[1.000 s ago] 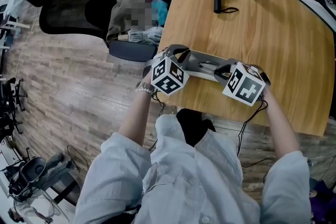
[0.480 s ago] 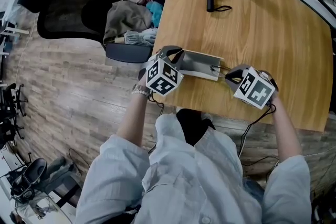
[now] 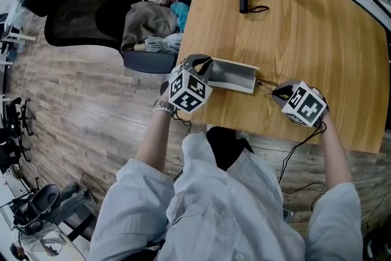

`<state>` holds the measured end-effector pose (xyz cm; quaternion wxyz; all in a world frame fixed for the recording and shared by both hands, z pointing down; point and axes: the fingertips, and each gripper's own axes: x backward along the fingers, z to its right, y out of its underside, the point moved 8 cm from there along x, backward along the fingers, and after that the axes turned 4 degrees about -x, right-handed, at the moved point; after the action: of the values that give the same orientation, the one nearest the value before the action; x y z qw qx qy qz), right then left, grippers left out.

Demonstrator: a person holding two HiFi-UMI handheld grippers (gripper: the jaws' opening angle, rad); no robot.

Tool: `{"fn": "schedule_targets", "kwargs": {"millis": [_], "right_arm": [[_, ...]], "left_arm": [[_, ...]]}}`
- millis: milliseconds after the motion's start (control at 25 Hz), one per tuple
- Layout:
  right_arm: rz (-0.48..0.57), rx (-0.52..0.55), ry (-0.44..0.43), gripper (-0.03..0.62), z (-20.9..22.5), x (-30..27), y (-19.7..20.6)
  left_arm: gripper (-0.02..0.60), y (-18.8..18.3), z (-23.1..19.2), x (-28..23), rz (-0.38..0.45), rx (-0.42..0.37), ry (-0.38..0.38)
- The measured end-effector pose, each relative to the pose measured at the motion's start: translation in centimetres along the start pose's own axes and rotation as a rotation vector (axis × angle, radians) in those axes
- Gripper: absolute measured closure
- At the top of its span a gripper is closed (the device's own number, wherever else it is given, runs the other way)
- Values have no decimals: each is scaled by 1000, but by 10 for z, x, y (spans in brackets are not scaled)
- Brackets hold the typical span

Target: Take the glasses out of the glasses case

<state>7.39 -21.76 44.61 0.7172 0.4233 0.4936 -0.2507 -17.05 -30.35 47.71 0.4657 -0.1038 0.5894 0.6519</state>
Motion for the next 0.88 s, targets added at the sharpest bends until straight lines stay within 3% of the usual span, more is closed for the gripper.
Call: {"fn": "schedule_targets", "kwargs": {"millis": [520,880], "right_arm": [[89,-220,-104,576,20,-21,26],[113,-232,-40,560,26,-22,30]], "left_arm": [[565,1,1,0,-5,5,-11],[564,3,4,3,-6,0,-12]]}}
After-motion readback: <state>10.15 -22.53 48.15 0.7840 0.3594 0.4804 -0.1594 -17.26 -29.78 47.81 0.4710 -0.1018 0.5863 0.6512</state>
